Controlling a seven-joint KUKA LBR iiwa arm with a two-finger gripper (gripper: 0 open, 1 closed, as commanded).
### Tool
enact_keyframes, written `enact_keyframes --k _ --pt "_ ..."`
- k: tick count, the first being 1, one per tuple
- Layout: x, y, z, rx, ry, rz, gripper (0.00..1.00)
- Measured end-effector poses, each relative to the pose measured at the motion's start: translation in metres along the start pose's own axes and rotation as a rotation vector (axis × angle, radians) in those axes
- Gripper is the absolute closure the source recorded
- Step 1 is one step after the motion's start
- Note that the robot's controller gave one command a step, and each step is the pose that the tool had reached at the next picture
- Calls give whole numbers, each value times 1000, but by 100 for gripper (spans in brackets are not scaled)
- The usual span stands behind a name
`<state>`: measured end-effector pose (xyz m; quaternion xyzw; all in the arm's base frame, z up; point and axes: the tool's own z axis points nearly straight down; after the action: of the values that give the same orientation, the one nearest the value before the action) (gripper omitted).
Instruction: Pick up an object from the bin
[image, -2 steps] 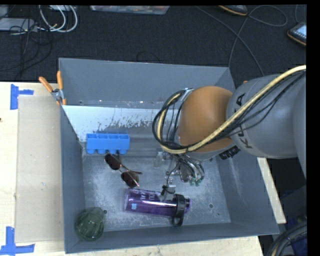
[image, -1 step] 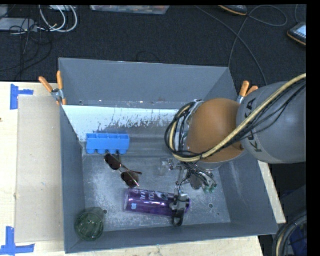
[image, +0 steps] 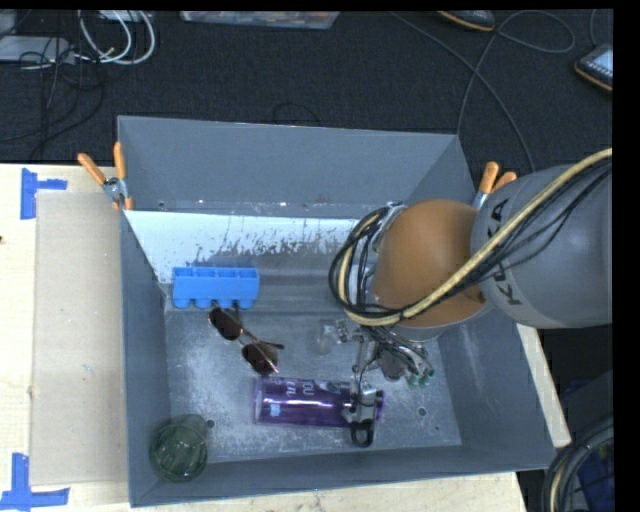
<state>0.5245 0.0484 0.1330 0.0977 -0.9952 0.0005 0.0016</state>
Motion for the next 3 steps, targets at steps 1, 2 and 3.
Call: enact_keyframes --k 1,2,3 --pt "15 -12 21 -2 2 288 0" --pt "39 -24 46 -4 2 66 0" --pt "55 -39 58 -2 -6 176 0"
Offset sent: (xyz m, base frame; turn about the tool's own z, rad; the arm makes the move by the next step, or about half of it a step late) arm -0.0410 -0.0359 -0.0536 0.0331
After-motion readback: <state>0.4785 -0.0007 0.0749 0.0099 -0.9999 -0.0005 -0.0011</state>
